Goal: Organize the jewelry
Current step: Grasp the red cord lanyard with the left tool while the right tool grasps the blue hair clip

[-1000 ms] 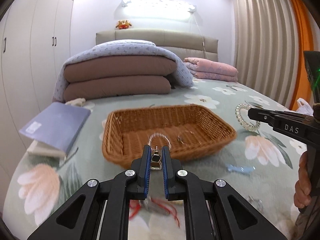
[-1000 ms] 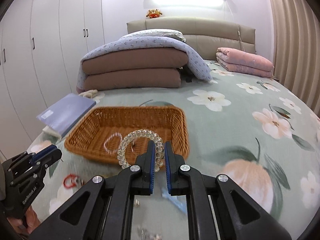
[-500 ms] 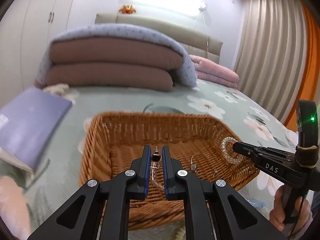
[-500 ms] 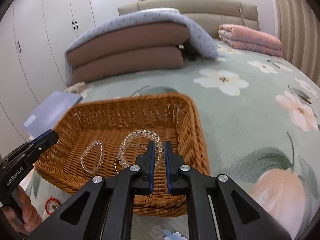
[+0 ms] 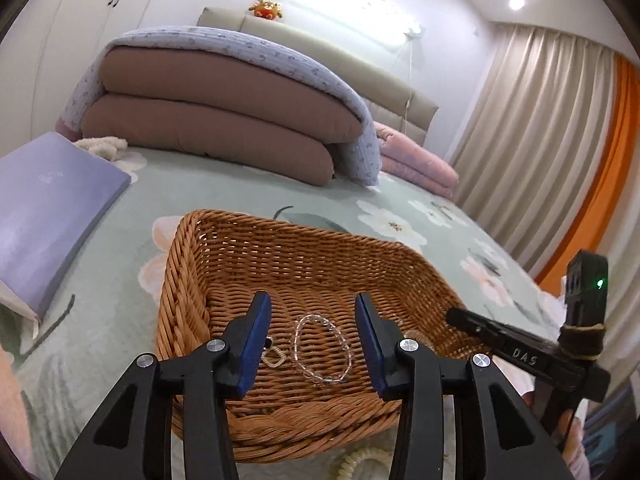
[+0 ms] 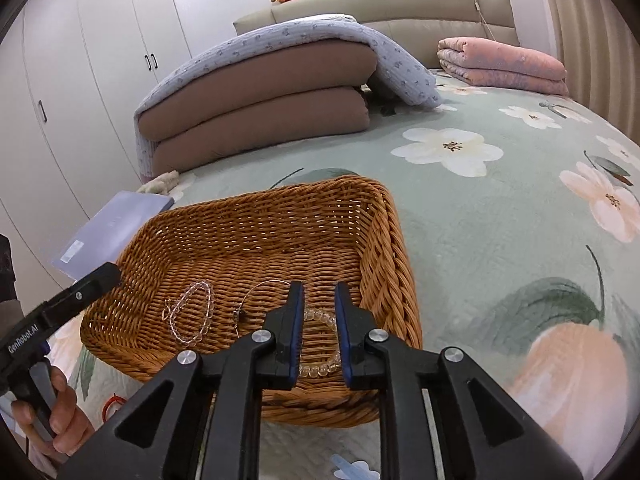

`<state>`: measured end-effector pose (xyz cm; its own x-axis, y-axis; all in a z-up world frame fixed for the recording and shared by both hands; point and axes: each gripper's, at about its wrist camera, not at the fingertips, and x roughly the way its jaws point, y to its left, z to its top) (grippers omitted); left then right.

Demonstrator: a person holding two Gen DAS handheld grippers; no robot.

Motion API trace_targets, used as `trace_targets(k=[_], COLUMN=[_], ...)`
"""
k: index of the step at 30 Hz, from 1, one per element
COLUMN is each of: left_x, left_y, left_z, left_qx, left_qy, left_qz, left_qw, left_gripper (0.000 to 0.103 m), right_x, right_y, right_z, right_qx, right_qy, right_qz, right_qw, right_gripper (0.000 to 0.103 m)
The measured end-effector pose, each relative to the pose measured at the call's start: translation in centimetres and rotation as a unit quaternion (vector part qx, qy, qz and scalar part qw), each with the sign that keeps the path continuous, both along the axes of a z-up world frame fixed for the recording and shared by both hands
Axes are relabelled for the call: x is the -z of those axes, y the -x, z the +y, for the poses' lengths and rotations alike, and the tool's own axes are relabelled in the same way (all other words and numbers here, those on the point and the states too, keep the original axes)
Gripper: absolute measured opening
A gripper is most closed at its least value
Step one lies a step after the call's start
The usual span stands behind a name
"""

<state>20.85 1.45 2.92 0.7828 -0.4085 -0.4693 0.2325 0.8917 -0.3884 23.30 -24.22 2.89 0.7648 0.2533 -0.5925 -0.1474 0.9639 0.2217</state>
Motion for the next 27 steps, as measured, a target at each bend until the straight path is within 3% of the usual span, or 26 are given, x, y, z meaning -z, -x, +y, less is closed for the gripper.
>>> trace_targets(k=[4, 7, 15, 23, 27], left_x=[-0.1, -0.5, -3.1, 1.2, 2.4], left_y=[0.4, 1.5, 8.1, 13.0, 13.9], left_z=[0.5, 0.6, 3.8, 5.2, 4.5], left_qx=[-0.004, -0.008, -0.033, -0.039, -0.025], left_qy=[0.002, -0.004, 0.000, -0.031, -0.042], left_qz=[-0.002, -0.009, -0.026, 0.052, 0.068], left_qw=[1.0000, 0.9999, 0.9991, 0.9974, 0.9965], left_gripper=[0.045, 0.045, 0.045, 0.045, 0.045], right_x=[-0.7, -1.6, -4.4, -1.5, 0.1], right_y=[1.2, 2.9, 9.9, 16.0, 17.4], right_z=[0.6, 1.0, -0.1, -3.7, -5.1], right_qx=[0.003, 0.001, 0.002, 0.010, 0.018], right_qy=[0.024, 0.035, 0.046, 0.032, 0.020], right_qz=[-0.031, -0.064, -0.115, -0.064, -0.042], right_qw=[0.999, 0.997, 0.992, 0.997, 0.999], right_gripper=[0.021, 0.035, 0.036, 0.036, 0.036])
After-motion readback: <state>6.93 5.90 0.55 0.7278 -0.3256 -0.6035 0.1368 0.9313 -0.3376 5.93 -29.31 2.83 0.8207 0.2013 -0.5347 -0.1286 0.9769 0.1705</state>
